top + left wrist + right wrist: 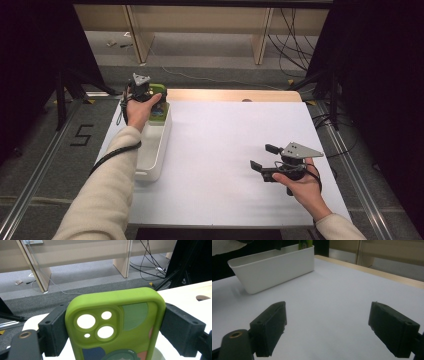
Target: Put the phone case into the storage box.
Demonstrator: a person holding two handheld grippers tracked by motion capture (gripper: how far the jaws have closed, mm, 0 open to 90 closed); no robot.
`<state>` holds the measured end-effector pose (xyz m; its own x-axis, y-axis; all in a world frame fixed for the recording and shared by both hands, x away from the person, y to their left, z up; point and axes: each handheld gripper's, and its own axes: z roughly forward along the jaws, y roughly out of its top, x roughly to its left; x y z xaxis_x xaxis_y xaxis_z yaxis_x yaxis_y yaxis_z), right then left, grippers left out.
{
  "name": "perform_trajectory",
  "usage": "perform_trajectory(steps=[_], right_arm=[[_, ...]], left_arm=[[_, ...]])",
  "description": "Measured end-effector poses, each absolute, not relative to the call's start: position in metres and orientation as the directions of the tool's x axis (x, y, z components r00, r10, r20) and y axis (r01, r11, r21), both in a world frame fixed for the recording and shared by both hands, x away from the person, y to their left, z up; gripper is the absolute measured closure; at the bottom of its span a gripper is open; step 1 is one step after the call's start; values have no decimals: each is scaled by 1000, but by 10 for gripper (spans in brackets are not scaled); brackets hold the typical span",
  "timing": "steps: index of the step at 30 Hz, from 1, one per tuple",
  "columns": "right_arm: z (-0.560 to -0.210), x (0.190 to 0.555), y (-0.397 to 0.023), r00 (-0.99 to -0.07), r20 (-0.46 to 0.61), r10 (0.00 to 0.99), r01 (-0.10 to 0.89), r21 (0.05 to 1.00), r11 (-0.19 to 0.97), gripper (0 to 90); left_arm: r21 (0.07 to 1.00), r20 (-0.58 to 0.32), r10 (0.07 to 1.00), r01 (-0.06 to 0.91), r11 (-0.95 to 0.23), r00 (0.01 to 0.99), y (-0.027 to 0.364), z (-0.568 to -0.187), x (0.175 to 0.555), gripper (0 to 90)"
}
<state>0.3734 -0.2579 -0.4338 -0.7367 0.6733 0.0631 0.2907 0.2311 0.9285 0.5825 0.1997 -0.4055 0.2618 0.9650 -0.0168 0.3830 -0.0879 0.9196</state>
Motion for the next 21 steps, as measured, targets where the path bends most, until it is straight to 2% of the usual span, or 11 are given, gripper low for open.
perform_trajectory(steps=[21], right_arm=[[-434,373,-258,-737,61,673,291,928,234,160]], left_arm=[[911,-29,965,404,-82,261,199,-413,584,154]])
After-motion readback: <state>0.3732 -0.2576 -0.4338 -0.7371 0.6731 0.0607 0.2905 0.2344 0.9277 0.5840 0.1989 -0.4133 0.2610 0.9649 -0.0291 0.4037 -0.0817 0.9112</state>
